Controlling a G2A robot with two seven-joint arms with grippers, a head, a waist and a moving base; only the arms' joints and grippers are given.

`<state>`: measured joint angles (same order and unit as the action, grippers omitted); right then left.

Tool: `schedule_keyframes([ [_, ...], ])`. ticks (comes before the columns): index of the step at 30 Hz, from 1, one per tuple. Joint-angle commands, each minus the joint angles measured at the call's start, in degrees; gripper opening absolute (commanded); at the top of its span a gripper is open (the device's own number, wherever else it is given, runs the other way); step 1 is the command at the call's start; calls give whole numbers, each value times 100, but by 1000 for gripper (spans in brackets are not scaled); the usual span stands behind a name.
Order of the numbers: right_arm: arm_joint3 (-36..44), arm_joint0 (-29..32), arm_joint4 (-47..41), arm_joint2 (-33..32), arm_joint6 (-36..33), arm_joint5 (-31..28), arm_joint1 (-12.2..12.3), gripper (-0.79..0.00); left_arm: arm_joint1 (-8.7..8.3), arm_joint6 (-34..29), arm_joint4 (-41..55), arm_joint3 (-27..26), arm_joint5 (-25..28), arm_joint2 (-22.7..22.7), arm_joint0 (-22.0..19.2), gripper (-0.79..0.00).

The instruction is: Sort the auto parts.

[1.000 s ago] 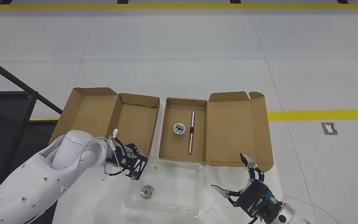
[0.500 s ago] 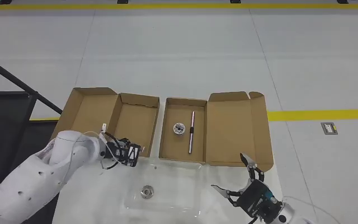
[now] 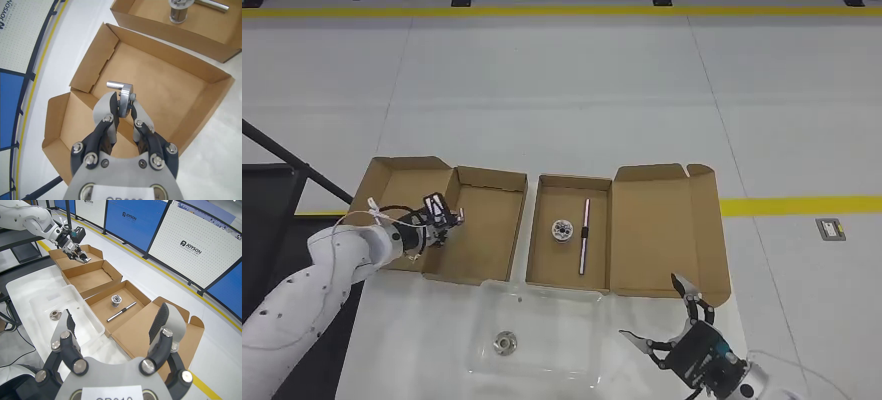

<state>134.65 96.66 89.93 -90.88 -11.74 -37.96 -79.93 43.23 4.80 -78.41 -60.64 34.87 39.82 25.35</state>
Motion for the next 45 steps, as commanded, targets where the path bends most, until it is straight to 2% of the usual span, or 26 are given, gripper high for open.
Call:
schedule_keyframes([
  [1,0,0,0,0,0,0,0,0,166,-21,-5,247,-172,-149,-126,-785],
  [5,0,0,0,0,0,0,0,0,490,228,104,793,-338,-387,-370,-785],
  [12,0,0,0,0,0,0,0,0,1015,783,-100,1679,-268,-835,-705,-785],
  [17,0,0,0,0,0,0,0,0,1314,1323,-435,2200,-27,-1115,-873,-785],
  [24,0,0,0,0,0,0,0,0,1674,1578,-592,2846,215,-1325,-1030,-785],
  [25,0,0,0,0,0,0,0,0,1716,1601,-630,2916,227,-1349,-1047,-739],
  [26,0,0,0,0,0,0,0,0,1755,1627,-659,2980,225,-1367,-1067,-665],
  [30,0,0,0,0,0,0,0,0,1885,1724,-751,3226,241,-1409,-1137,-603],
  [38,0,0,0,0,0,0,0,0,2005,1977,-963,3553,142,-1401,-1294,-588],
  [42,0,0,0,0,0,0,0,0,1977,2301,-1129,3517,182,-1374,-1385,-573],
  [45,0,0,0,0,0,0,0,0,1895,2688,-1391,3341,297,-1375,-1461,-573],
])
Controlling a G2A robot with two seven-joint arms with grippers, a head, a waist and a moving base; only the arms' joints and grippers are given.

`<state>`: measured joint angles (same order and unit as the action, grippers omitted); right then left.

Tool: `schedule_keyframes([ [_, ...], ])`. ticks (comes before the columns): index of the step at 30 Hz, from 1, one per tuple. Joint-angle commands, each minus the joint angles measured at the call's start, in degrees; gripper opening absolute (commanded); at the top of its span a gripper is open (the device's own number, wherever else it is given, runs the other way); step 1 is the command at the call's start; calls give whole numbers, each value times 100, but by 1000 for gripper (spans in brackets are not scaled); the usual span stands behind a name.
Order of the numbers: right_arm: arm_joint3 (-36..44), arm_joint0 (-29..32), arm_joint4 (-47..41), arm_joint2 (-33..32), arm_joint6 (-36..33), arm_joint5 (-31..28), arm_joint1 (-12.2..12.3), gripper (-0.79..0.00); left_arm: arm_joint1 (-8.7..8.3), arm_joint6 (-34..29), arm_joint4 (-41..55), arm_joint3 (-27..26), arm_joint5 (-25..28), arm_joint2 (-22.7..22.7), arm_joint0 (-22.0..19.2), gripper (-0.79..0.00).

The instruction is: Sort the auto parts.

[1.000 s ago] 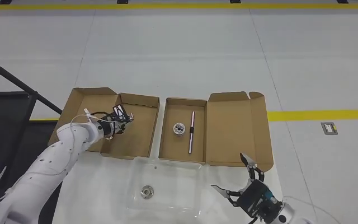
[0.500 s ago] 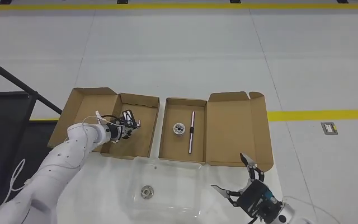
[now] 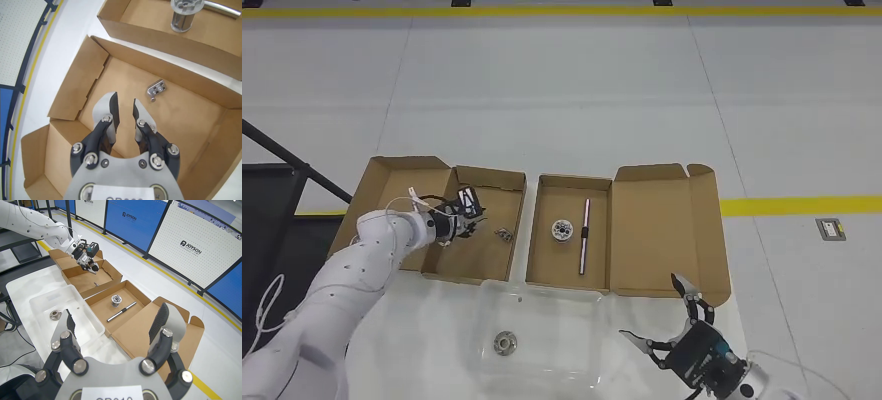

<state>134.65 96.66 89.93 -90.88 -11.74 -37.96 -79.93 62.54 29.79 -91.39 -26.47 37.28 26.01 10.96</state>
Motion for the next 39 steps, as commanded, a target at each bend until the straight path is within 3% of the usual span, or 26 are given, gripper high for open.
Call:
schedule_keyframes([
  [1,0,0,0,0,0,0,0,0,-76,375,-194,-159,106,5,-35,-573],
  [6,0,0,0,0,0,0,0,0,-361,1429,-950,-750,375,-32,-104,-536],
  [13,0,0,0,0,0,0,0,0,-876,2781,-1994,-1993,940,-34,-100,-459],
  [15,0,0,0,0,0,0,0,0,-1020,2678,-2178,-2539,1043,-83,-33,-431],
  [16,0,0,0,0,0,0,0,0,-1094,2557,-2250,-2789,1164,-100,-23,-326],
  [17,0,0,0,0,0,0,0,0,-1162,2470,-2242,-3077,1251,-117,19,-296],
  [20,0,0,0,0,0,0,0,0,-1355,2116,-2278,-3866,1605,-190,91,-265],
  [22,0,0,0,0,0,0,0,0,-1460,1846,-2280,-4327,1875,-263,116,-52],
  [23,0,0,0,0,0,0,0,0,-1501,1703,-2325,-4591,2018,-314,107,0],
  [27,0,0,0,0,0,0,0,0,-1652,1649,-2756,-5152,2072,-727,21,0],
  [39,0,0,0,0,0,0,0,0,-1651,1604,-2778,-5153,2057,-743,48,0],
])
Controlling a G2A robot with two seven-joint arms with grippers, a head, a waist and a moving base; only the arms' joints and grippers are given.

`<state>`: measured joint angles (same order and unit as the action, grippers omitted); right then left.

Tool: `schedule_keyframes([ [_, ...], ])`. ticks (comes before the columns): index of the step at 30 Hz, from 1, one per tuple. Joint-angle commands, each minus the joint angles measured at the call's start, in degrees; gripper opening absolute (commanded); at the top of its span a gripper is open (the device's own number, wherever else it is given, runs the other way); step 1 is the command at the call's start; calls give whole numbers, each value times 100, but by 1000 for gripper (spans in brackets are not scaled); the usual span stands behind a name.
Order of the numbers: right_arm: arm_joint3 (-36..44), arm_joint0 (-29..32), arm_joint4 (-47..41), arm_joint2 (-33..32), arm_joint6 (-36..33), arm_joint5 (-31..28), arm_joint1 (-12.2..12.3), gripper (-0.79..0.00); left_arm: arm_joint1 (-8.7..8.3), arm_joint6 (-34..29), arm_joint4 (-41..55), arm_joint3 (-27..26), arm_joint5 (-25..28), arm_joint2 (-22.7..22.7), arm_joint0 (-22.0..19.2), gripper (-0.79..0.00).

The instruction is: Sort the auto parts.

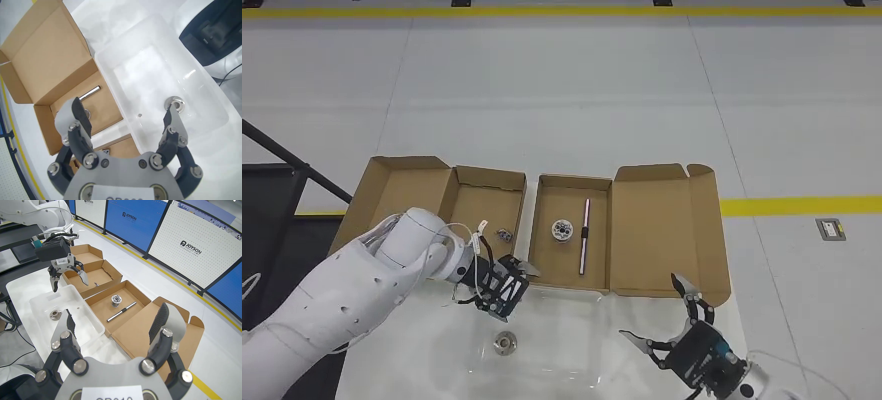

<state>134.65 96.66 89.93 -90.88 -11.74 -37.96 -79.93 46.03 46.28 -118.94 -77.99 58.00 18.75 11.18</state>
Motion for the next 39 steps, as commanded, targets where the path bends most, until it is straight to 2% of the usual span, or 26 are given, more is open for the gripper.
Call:
schedule_keyframes([
  [1,0,0,0,0,0,0,0,0,10,-157,-97,-76,0,-93,107,0],
  [3,0,0,0,0,0,0,0,0,50,-261,-273,-247,0,-254,100,0],
  [7,0,0,0,0,0,0,0,0,157,-32,-838,-502,0,-901,-232,0],
  [12,0,0,0,0,0,0,0,0,345,2,-1689,-427,0,-901,-7,-3],
  [15,0,0,0,0,0,0,0,0,468,2,-1967,-356,0,-901,89,-111],
  [16,0,0,0,0,0,0,0,0,509,2,-2280,-229,0,-901,131,-105],
  [18,0,0,0,0,0,0,0,0,615,3,-2648,-87,0,-901,258,0],
  [19,0,0,0,0,0,0,0,0,652,3,-2639,-70,0,-901,288,0],
  [31,0,0,0,0,0,0,0,0,652,-46,-2629,-76,-54,-901,333,0],
  [36,0,0,0,0,0,0,0,0,657,-135,-2822,-309,0,-901,483,0],
  [37,0,0,0,0,0,0,0,0,658,-132,-2857,-328,0,-901,497,-6],
  [39,0,0,0,0,0,0,0,0,655,-128,-2894,-334,0,-901,526,-175],
])
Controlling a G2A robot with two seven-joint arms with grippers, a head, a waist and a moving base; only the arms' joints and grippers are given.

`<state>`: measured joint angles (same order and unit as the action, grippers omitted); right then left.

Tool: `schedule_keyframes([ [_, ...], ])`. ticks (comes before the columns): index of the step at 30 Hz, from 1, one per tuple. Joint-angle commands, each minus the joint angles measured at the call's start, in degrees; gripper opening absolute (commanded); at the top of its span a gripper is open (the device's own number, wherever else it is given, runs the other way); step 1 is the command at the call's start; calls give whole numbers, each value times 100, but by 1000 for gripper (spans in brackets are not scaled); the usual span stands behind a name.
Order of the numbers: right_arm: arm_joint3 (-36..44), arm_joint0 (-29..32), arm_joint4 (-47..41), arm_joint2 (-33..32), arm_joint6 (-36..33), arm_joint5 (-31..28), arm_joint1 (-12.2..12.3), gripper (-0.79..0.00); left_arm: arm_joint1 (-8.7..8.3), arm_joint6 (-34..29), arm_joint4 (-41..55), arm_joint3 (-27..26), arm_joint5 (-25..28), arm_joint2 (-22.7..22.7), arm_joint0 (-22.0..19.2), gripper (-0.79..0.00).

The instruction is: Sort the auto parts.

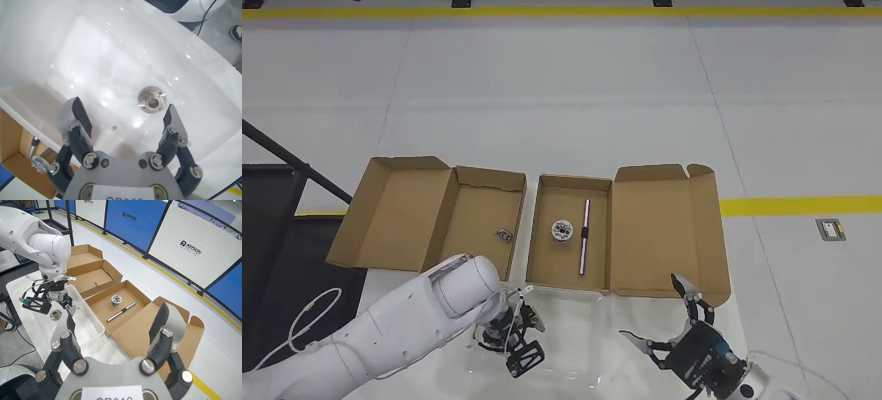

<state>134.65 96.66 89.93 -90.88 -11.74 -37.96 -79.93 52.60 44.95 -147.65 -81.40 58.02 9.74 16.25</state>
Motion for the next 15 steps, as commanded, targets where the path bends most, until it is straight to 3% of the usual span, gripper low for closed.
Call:
schedule_keyframes([
  [1,0,0,0,0,0,0,0,0,-7,-2,-94,37,-2,0,43,-225],
  [3,0,0,0,0,0,0,0,0,-15,73,-162,94,-2,0,102,-265],
  [10,0,0,0,0,0,0,0,0,-27,133,-263,292,-2,0,257,-200],
  [15,0,0,0,0,0,0,0,0,-19,133,-286,379,-2,0,299,-252],
])
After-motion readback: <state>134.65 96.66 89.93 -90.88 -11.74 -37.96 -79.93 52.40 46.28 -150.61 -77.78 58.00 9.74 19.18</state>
